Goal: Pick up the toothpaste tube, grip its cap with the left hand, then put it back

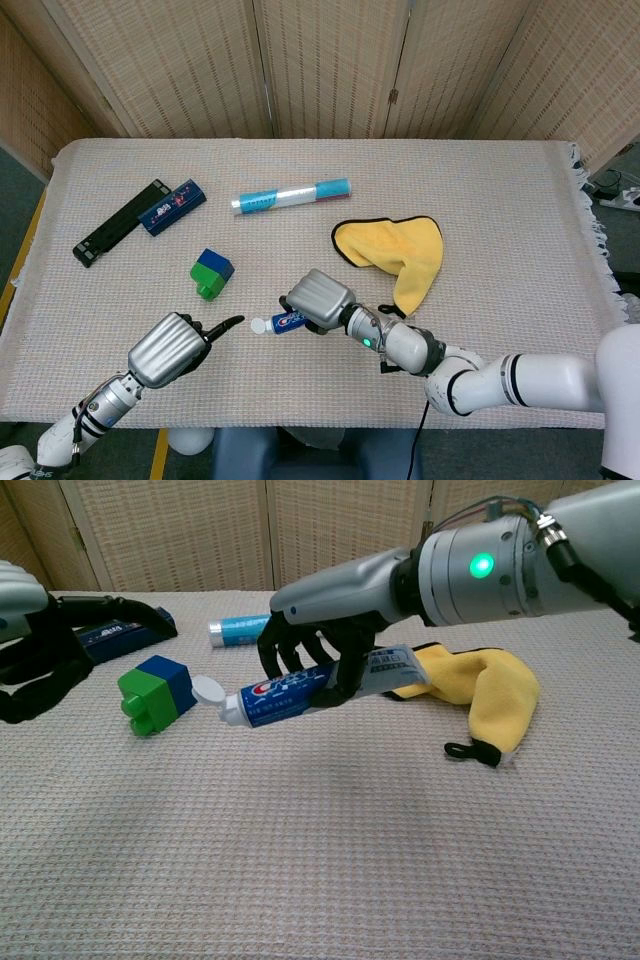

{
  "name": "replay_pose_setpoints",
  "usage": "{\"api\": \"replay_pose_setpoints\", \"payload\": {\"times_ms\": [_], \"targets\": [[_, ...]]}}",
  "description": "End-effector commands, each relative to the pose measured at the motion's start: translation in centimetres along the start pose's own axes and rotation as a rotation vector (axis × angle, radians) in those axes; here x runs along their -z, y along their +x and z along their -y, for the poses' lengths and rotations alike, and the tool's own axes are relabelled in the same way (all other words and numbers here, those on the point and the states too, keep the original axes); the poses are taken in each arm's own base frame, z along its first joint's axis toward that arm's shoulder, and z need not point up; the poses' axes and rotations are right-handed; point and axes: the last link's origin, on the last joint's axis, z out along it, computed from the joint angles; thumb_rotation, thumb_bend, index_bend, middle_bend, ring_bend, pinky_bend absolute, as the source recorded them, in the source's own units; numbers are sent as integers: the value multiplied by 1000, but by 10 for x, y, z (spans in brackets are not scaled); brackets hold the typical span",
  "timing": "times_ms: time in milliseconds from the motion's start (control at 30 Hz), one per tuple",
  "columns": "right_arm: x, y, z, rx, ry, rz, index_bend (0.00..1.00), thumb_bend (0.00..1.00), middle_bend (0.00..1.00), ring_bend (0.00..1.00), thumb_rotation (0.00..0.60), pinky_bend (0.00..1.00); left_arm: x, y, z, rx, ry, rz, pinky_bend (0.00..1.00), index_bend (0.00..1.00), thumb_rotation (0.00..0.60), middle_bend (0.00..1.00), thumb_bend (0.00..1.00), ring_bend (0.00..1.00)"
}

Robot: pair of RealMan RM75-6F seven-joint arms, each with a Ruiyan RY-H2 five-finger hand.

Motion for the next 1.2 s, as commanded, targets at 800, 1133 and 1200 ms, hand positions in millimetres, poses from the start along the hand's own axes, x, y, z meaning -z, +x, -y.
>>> {"api": "replay_pose_setpoints", "payload": {"times_ms": [800, 1133, 1200], "targets": [[2, -1, 4, -29, 14, -34, 676, 784, 601, 684, 600, 615, -10, -22, -11, -18, 18, 98, 816, 157, 600, 857, 805, 803], [6, 3, 2, -90, 27, -94, 692, 796, 613, 692, 600, 620, -5, -28, -8, 27, 57, 96, 816, 162, 600, 857, 807, 802], [7, 4, 2, -108, 31, -103, 695, 796, 615, 692, 600, 620, -5, -28, -8, 34, 58, 94, 816, 162, 600, 857, 806, 802]]}}
